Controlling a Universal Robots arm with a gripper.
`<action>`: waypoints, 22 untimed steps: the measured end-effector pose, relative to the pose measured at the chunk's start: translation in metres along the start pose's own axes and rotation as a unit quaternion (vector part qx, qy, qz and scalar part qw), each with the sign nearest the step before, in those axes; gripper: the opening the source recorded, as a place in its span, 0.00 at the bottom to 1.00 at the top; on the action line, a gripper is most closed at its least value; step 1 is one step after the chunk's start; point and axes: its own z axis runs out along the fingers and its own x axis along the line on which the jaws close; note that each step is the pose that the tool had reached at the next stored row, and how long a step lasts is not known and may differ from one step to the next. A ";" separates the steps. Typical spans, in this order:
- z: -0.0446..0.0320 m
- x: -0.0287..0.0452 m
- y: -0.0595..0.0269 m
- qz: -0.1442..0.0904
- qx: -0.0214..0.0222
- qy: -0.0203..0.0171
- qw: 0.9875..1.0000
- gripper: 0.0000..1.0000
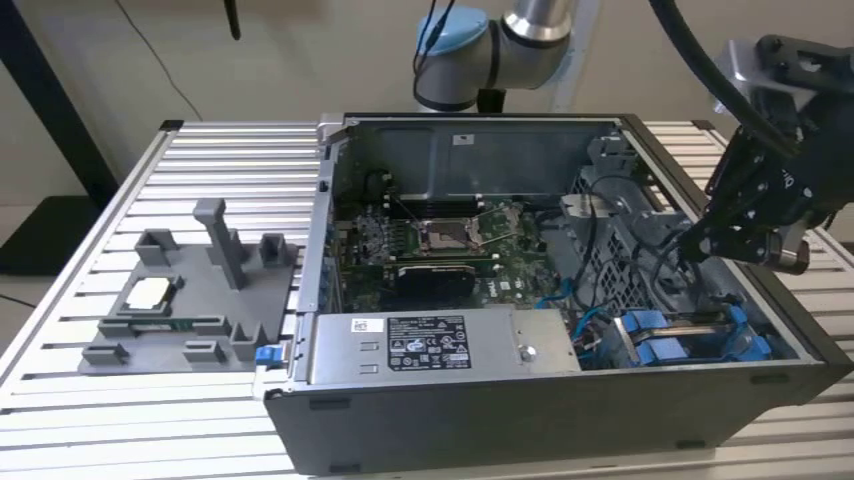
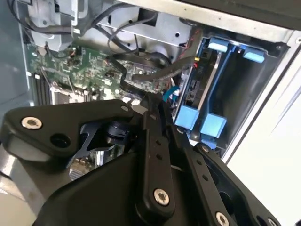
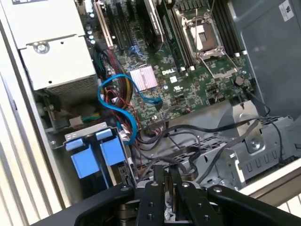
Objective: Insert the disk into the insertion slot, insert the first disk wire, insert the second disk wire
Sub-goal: 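Insert the second disk wire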
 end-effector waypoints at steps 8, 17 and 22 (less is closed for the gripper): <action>0.0008 0.0004 0.0007 -0.039 0.002 0.041 0.998 0.16; 0.0033 0.0033 0.0079 -0.074 -0.002 0.050 0.996 0.16; 0.0037 0.0035 0.0079 -0.092 -0.003 0.058 0.994 0.16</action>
